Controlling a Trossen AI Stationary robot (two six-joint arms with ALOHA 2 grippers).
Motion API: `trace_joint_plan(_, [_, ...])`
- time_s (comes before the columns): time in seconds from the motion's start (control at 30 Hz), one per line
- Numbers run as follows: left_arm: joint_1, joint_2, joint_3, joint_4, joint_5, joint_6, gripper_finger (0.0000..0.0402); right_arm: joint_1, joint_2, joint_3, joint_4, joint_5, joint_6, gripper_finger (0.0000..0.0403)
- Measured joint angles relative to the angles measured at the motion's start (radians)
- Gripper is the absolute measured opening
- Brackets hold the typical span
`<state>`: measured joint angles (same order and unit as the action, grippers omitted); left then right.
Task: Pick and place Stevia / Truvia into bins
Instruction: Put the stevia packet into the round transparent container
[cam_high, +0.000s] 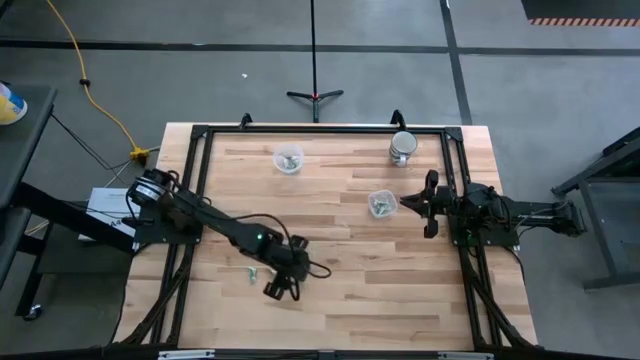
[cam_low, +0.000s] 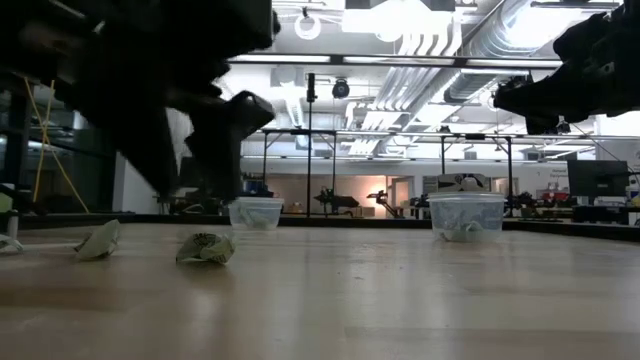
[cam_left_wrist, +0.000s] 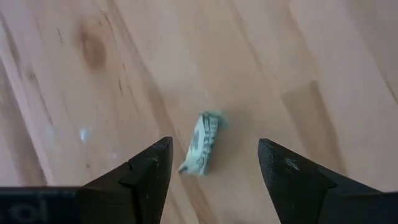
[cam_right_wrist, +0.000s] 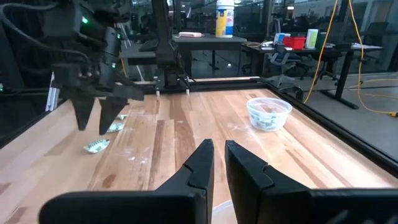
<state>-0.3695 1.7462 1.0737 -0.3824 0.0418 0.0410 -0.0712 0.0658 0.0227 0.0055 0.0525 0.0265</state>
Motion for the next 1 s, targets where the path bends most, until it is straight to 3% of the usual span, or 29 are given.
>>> trace_joint_plan(0.07, [0.002,0.027,-0.004,0.061,0.000,-0.004,0.0269,0.000,0.000,0.000,0.001,0.000,0.000,0.0032])
trace_joint_plan(0.27, [0.003,0.077,-0.026,0.040,-0.005,-0.023,0.0261,0.000,0.005,0.000,0.010,0.002,-0.002,0.0032])
trace_joint_plan(0.43, [0.003,0.138,-0.016,0.130,0.022,-0.019,0.0236,0.000,0.001,0.001,0.014,0.008,-0.005,0.0032])
trace_joint_plan(0.6, [0.005,0.150,-0.016,0.123,0.012,-0.016,0.0171,0.000,0.005,0.001,0.012,0.003,-0.005,0.0032])
trace_joint_plan(0.83, [0.026,0.127,-0.018,0.099,0.038,0.028,0.0032,0.000,0.012,0.001,0.013,0.004,-0.002,0.0032])
trace_joint_plan(1.0, [0.107,0.075,-0.016,0.017,-0.013,0.109,0.0036,0.000,0.013,0.001,0.014,0.004,-0.001,0.0032])
